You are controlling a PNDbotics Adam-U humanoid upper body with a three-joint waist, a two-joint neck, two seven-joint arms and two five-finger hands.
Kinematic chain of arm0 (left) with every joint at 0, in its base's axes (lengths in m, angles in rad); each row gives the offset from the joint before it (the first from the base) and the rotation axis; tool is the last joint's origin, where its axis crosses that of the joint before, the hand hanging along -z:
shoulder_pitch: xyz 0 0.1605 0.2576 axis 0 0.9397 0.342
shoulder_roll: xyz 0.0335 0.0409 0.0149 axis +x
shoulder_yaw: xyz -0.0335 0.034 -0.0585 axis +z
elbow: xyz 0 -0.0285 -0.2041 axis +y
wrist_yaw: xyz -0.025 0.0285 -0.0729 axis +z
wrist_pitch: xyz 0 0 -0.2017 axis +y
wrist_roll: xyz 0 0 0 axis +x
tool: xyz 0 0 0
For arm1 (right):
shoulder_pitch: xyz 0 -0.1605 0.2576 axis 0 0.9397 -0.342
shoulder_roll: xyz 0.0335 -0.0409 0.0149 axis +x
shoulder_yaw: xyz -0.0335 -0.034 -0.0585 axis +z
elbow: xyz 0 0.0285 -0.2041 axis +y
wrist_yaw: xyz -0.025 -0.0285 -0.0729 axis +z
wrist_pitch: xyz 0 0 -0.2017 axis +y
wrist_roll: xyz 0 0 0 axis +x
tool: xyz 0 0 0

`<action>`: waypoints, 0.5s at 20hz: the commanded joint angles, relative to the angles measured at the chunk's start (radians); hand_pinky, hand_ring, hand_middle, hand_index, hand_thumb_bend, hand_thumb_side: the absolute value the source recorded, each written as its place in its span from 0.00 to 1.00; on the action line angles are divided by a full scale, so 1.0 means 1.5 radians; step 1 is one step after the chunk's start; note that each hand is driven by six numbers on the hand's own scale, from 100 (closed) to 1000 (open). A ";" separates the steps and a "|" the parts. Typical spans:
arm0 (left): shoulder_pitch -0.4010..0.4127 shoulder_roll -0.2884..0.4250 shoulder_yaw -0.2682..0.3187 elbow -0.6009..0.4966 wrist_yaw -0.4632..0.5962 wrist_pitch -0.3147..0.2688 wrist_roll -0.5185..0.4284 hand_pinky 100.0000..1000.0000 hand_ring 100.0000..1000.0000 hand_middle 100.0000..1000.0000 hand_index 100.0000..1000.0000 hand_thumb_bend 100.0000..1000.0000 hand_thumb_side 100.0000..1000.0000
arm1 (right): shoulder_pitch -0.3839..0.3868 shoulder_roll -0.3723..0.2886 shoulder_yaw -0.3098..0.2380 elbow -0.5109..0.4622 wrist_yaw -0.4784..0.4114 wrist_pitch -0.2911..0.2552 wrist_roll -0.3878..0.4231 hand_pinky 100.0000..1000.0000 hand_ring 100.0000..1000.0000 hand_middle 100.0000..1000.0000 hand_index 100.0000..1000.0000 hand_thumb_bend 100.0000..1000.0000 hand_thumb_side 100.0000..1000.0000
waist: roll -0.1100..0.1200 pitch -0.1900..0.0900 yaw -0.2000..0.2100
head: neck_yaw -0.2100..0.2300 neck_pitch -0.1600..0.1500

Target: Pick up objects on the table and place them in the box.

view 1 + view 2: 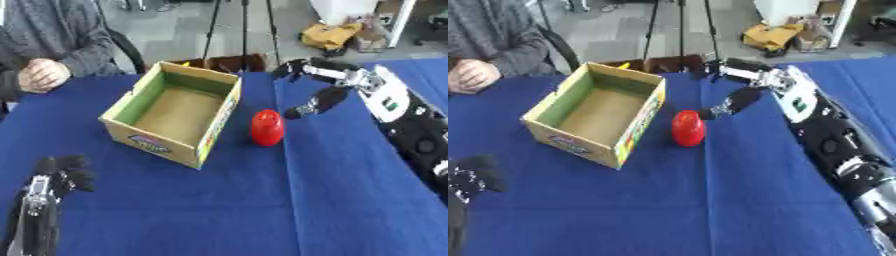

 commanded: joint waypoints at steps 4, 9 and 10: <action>-0.014 0.001 -0.003 -0.016 0.005 0.000 -0.009 0.43 0.51 0.55 0.66 0.26 1.00 | -0.019 0.000 -0.009 0.032 0.077 -0.071 0.017 0.78 0.88 0.89 0.89 0.60 0.61 | 0.003 -0.005 0.016 | -0.025 -0.014; -0.015 -0.003 -0.007 -0.016 0.007 0.001 -0.016 0.43 0.50 0.54 0.66 0.26 1.00 | -0.017 0.003 -0.013 0.057 0.114 -0.078 -0.004 0.75 0.84 0.87 0.88 0.58 0.60 | 0.007 -0.003 0.031 | -0.045 -0.023; -0.016 -0.004 -0.008 -0.017 0.007 0.001 -0.017 0.43 0.50 0.54 0.66 0.26 1.00 | -0.016 0.004 -0.014 0.061 0.119 -0.079 -0.007 0.74 0.83 0.87 0.87 0.58 0.60 | 0.008 -0.003 0.034 | -0.048 -0.024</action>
